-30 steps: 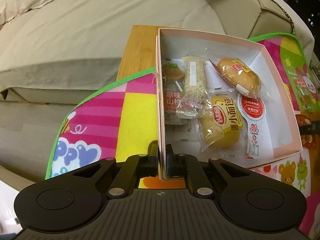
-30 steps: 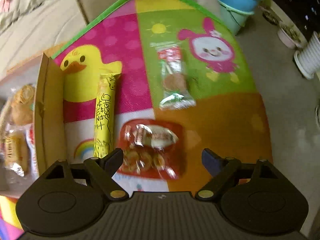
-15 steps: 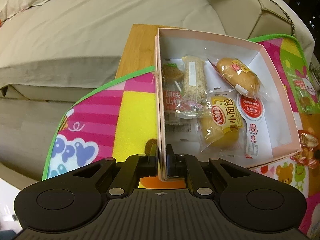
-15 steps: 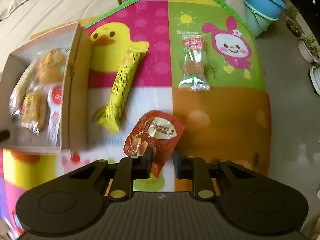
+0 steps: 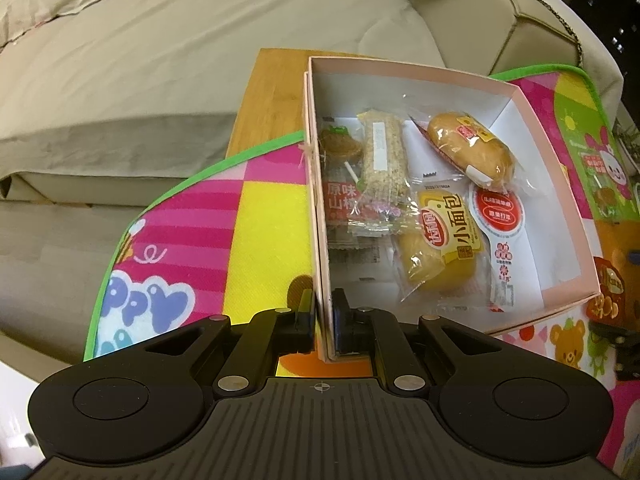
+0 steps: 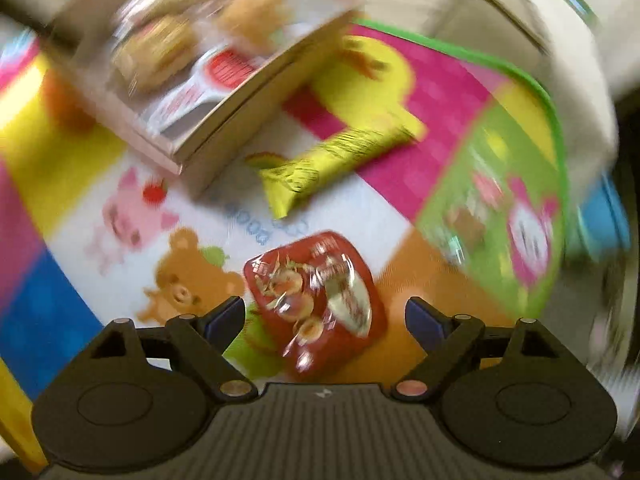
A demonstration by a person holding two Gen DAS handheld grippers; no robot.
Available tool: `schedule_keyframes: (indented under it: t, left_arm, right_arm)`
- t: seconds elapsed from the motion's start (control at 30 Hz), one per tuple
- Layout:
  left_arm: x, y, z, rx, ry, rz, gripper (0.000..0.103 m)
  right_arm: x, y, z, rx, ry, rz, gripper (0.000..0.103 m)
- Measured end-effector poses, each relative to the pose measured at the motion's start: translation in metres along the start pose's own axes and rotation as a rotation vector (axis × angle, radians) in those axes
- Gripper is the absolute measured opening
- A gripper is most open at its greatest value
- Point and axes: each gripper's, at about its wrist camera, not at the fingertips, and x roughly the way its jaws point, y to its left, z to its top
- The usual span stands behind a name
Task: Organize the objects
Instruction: 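Grasp the red quail-egg packet with the right tool, then carry the quail-egg packet into the box and release it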
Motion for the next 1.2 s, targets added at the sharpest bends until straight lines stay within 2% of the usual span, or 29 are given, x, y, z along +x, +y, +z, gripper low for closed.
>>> schedule_keyframes:
  t: [0.03,0.1,0.13,0.17,0.2,0.27,0.4,0.57,0.7,0.9,1.03,1.2]
  left_arm:
    - [-0.001,0.0,-0.001,-0.005,-0.005,0.002,0.01]
    - [-0.003,0.0,-0.001,-0.012,-0.012,0.004,0.01]
    - [-0.004,0.0,-0.002,-0.018,-0.017,0.005,0.01]
    - [-0.004,0.0,-0.003,-0.022,-0.02,0.006,0.01]
    - [-0.004,0.0,-0.003,-0.026,-0.023,0.011,0.009]
    - [-0.004,-0.002,-0.003,-0.034,-0.027,0.025,0.009]
    - [-0.002,-0.006,-0.003,-0.032,-0.026,0.046,0.009]
    - [-0.002,-0.004,-0.002,-0.038,-0.009,0.037,0.009]
    - [-0.002,-0.003,-0.002,-0.036,0.001,0.024,0.009]
    - [-0.001,-0.002,0.001,-0.024,0.018,0.013,0.01]
    - [-0.002,0.002,0.002,-0.02,0.021,-0.006,0.01]
    - [-0.003,0.004,0.003,-0.022,0.016,-0.01,0.01]
  right_arm:
    - [0.008,-0.001,0.002,-0.033,0.008,0.009,0.088]
    - [0.019,-0.01,0.008,-0.021,0.026,0.063,0.088]
    - [0.022,-0.018,0.012,0.026,0.034,0.107,0.084]
    - [0.023,-0.027,0.015,0.094,0.049,0.155,0.074]
    - [0.024,-0.035,0.017,0.158,0.072,0.195,0.074]
    - [0.019,-0.038,0.017,0.212,0.079,0.2,0.073]
    - [-0.011,-0.027,0.011,0.239,0.089,0.237,0.073]
    - [-0.071,-0.018,0.0,0.365,0.09,0.318,0.073]
    - [-0.131,-0.02,0.002,0.46,0.029,0.348,0.073]
    - [-0.202,-0.02,0.031,0.618,-0.148,0.349,0.074]
    - [-0.214,-0.015,0.065,0.663,-0.215,0.318,0.074]
    - [-0.189,-0.012,0.106,0.749,-0.251,0.292,0.075]
